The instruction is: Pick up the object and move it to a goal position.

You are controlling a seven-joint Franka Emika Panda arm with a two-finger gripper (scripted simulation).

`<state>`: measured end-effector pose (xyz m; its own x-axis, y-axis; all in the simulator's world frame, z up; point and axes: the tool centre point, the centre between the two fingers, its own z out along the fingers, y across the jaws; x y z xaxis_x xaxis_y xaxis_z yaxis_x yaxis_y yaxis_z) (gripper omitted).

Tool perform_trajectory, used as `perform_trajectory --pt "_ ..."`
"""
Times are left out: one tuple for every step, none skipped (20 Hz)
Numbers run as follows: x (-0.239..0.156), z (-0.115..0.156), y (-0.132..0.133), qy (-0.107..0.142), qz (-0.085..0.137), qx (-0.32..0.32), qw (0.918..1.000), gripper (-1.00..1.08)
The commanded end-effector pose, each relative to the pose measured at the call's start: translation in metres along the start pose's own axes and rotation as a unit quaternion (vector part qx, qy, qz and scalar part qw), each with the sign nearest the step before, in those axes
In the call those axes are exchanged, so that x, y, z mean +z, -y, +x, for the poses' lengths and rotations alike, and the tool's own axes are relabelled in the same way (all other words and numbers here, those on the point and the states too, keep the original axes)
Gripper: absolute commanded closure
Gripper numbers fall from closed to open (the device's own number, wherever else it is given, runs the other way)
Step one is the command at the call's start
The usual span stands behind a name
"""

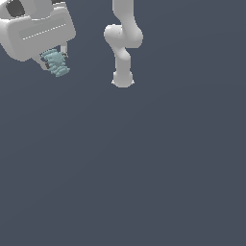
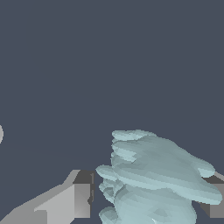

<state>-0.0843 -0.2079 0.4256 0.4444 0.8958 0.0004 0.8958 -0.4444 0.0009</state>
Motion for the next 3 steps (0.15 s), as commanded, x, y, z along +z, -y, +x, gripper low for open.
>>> perform_trajectory --pt "-0.0036 -0.002 -0.0009 0.0 0.0 0.0 1.0 1.08" --pt "-0.004 -0.0023 -0.0011 0.0 0.0 0.0 1.0 1.08" --pt "-0.0042 -0.0024 -0.0012 0.0 0.0 0.0 1.0 1.08"
